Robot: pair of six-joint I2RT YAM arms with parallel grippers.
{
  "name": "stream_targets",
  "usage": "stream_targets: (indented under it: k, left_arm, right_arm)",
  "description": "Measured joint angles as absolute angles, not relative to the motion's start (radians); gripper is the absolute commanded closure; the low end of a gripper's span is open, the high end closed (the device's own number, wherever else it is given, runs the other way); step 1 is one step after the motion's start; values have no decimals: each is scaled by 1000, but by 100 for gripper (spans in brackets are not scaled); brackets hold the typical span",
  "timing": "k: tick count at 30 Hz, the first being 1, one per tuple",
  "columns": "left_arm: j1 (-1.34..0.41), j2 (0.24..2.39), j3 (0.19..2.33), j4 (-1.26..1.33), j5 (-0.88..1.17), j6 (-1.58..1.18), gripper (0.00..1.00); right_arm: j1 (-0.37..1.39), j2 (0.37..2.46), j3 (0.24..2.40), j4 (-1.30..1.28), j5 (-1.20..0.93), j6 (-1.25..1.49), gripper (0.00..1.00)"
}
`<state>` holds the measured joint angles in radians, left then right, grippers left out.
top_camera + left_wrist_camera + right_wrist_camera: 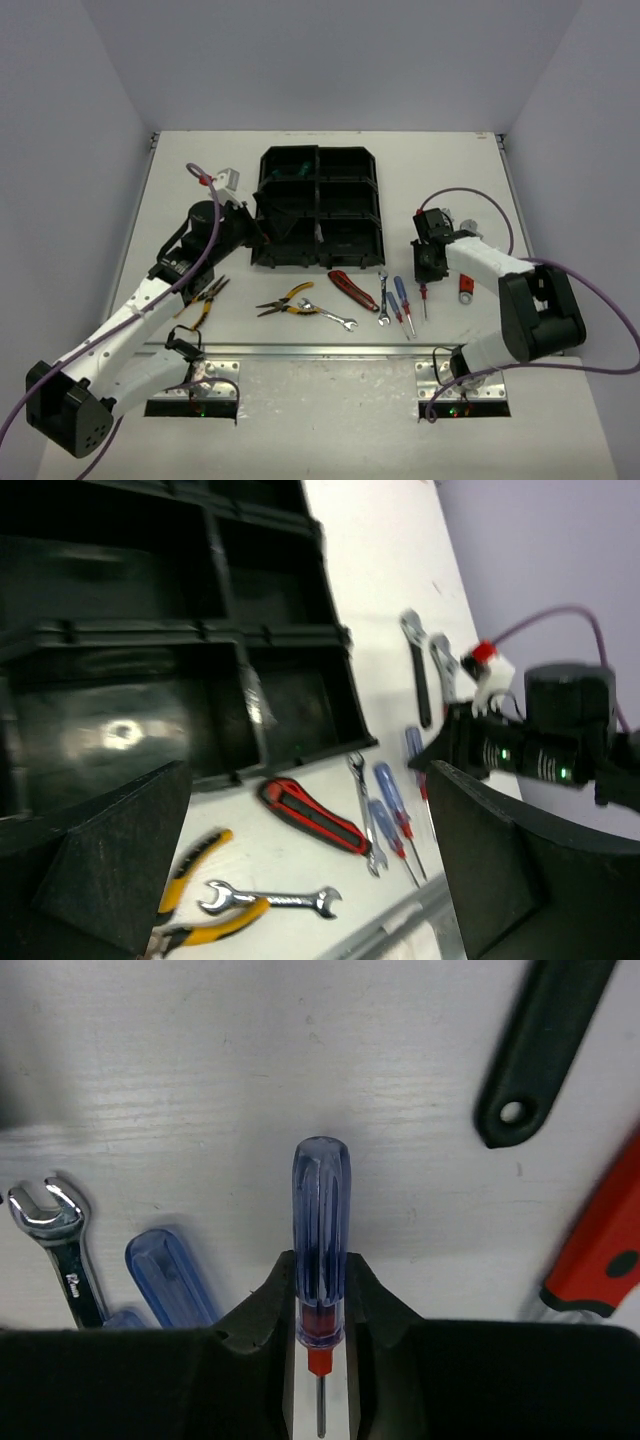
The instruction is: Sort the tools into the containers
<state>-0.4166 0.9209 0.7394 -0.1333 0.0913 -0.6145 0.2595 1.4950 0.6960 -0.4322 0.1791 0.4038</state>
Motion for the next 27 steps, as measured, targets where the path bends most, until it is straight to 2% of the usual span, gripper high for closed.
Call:
stream_targets:
  k: [4,6,9,13,18,21,22,23,26,27]
  left_arm:
    - [-544,987,735,-50,138,-630,0]
    - [-607,1040,730,45,195,-647,0]
    - [-672,1105,717,192,287,-680,0]
    - [-745,1186,711,389,372,-720,11]
    - [-818,1262,712,536,420,-747,21]
    - [-834,1283,713,561,414,-756,34]
    - [-837,1285,714,561,409,-757,47]
    - [-838,1287,714,562,405,-758,56]
    - [-839,1296,725,565,401,-766,67]
    - [-841,1300,733,569,403,-765,74]
  right_arm:
    - [304,1298,695,-448,224,383,100]
    - [361,1151,694,-418,169,337,100]
    - [416,948,678,-321,-57,264,100]
    - [423,750,592,-163,-371,241,99]
    - [428,688,533,-59,-638,282,100]
    - [428,703,533,-27,-715,316,100]
    - [428,702,533,-23,-729,324,100]
    - [428,701,533,-18,-740,333,100]
    - [428,699,534,-8,-759,357,100]
    - [427,700,534,-7,-763,364,100]
